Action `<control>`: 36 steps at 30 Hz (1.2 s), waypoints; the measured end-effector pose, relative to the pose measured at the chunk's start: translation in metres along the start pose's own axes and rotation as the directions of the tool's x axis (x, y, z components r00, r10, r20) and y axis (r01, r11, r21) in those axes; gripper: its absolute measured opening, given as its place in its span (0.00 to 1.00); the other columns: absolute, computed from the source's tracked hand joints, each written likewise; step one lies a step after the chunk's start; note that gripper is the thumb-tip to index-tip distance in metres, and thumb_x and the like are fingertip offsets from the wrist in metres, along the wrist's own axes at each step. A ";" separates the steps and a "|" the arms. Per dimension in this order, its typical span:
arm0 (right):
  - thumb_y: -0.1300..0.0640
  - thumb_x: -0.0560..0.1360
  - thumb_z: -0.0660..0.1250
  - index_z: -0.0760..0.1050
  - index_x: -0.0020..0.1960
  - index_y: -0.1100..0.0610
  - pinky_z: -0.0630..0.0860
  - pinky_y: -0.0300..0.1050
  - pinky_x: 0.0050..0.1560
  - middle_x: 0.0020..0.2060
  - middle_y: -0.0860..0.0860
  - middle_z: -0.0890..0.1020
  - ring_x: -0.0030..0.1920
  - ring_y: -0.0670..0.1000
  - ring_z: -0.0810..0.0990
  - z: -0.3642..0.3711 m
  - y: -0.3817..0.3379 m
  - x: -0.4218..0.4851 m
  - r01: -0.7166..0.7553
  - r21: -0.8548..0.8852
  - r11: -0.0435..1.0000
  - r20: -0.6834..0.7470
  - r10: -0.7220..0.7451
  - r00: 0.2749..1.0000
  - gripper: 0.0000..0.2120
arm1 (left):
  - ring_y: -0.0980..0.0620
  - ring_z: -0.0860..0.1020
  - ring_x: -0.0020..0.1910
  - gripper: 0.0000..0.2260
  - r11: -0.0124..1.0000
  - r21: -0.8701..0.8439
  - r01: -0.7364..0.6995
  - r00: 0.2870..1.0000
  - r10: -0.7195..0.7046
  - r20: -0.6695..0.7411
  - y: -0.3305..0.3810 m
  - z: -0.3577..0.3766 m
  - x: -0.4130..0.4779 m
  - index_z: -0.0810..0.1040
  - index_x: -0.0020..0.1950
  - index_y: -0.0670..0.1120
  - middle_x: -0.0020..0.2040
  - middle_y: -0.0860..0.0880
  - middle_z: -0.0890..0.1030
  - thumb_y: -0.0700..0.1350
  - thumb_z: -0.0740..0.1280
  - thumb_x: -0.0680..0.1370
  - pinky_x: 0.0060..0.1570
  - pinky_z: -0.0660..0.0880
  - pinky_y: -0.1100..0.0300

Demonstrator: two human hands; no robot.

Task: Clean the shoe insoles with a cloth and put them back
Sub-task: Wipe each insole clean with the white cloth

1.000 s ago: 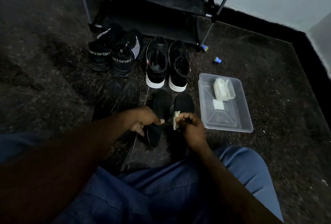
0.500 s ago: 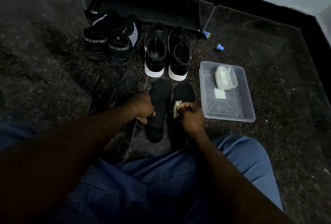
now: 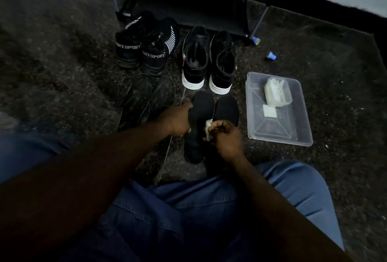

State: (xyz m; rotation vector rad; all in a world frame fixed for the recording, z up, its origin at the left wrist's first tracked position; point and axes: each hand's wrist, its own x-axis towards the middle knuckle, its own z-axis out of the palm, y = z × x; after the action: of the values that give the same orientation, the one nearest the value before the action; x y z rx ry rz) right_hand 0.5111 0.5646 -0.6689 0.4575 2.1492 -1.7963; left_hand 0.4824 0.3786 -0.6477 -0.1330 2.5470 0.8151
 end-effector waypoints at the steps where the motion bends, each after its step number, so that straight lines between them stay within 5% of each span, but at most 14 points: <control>1: 0.63 0.76 0.72 0.81 0.40 0.51 0.84 0.63 0.52 0.47 0.63 0.86 0.43 0.60 0.86 0.000 -0.001 -0.001 0.002 0.005 1.000 0.014 -0.002 1.000 0.09 | 0.38 0.81 0.60 0.32 0.998 0.057 -0.014 1.000 0.015 -0.026 0.001 -0.005 -0.003 0.71 0.73 0.48 0.62 0.41 0.82 0.44 0.77 0.71 0.58 0.79 0.50; 5: 0.62 0.76 0.71 0.81 0.44 0.51 0.84 0.65 0.51 0.46 0.60 0.86 0.45 0.64 0.87 0.008 0.002 0.001 0.062 -0.063 0.996 0.039 -0.059 0.997 0.06 | 0.37 0.81 0.61 0.15 0.987 0.157 0.031 0.975 0.005 -0.221 -0.005 -0.030 -0.009 0.78 0.63 0.50 0.61 0.41 0.82 0.47 0.70 0.76 0.59 0.79 0.48; 8: 0.60 0.75 0.73 0.82 0.44 0.47 0.84 0.64 0.51 0.43 0.54 0.87 0.43 0.58 0.87 0.018 0.002 0.001 0.097 -0.087 0.991 0.048 -0.093 0.994 0.07 | 0.35 0.79 0.63 0.18 0.976 0.155 0.152 0.942 -0.096 -0.321 -0.021 -0.047 -0.005 0.77 0.67 0.47 0.64 0.39 0.79 0.48 0.69 0.78 0.62 0.77 0.45; 12: 0.61 0.76 0.74 0.82 0.44 0.47 0.84 0.64 0.52 0.41 0.51 0.87 0.41 0.53 0.87 0.027 0.004 0.001 0.120 -0.113 0.986 0.081 -0.111 0.990 0.09 | 0.32 0.73 0.69 0.30 0.948 0.073 0.310 0.907 -0.272 -0.322 -0.045 -0.060 0.003 0.67 0.76 0.44 0.74 0.36 0.68 0.53 0.71 0.78 0.66 0.73 0.41; 17: 0.64 0.77 0.73 0.82 0.45 0.50 0.83 0.65 0.52 0.40 0.52 0.87 0.39 0.52 0.87 0.033 0.003 0.005 0.129 -0.088 0.988 0.065 -0.124 0.990 0.09 | 0.33 0.71 0.72 0.41 0.947 0.076 0.313 0.916 -0.280 -0.288 -0.053 -0.055 0.010 0.62 0.79 0.41 0.76 0.36 0.68 0.58 0.75 0.74 0.69 0.72 0.40; 25: 0.63 0.77 0.73 0.83 0.45 0.50 0.84 0.61 0.52 0.40 0.51 0.87 0.40 0.51 0.86 0.040 -0.001 0.006 0.157 -0.106 0.982 0.072 -0.149 0.986 0.08 | 0.34 0.77 0.66 0.31 0.928 0.178 0.326 0.924 -0.273 -0.269 -0.043 -0.045 0.003 0.70 0.74 0.40 0.69 0.36 0.76 0.51 0.75 0.76 0.61 0.77 0.43; 30: 0.62 0.76 0.74 0.82 0.47 0.50 0.84 0.53 0.53 0.41 0.49 0.87 0.43 0.51 0.86 0.043 -0.004 0.008 0.179 -0.135 0.975 0.094 -0.167 0.981 0.07 | 0.34 0.72 0.72 0.44 0.940 0.052 0.338 0.922 -0.319 -0.220 -0.040 -0.050 0.002 0.59 0.79 0.42 0.73 0.36 0.73 0.52 0.80 0.72 0.67 0.72 0.43; 33: 0.63 0.76 0.75 0.82 0.47 0.50 0.82 0.46 0.51 0.39 0.46 0.86 0.42 0.45 0.85 0.043 -0.006 0.009 0.201 -0.126 0.971 0.092 -0.191 0.977 0.08 | 0.37 0.74 0.70 0.42 0.938 -0.052 0.343 0.922 -0.346 -0.174 -0.041 -0.054 0.007 0.67 0.77 0.41 0.72 0.39 0.75 0.53 0.82 0.69 0.67 0.74 0.45; 36: 0.63 0.75 0.76 0.82 0.47 0.50 0.81 0.47 0.52 0.38 0.45 0.85 0.42 0.44 0.84 0.042 -0.009 0.010 0.207 -0.091 0.974 0.095 -0.198 0.975 0.09 | 0.42 0.83 0.56 0.31 0.907 -0.263 0.328 0.930 -0.359 -0.077 -0.042 -0.055 0.011 0.78 0.67 0.41 0.62 0.42 0.83 0.50 0.82 0.69 0.54 0.82 0.51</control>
State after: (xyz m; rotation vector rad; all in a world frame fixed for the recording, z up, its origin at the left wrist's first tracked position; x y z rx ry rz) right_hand 0.4992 0.5221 -0.6729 0.1378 2.2832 -1.7638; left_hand 0.4606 0.3134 -0.6348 -0.7131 2.4182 0.9989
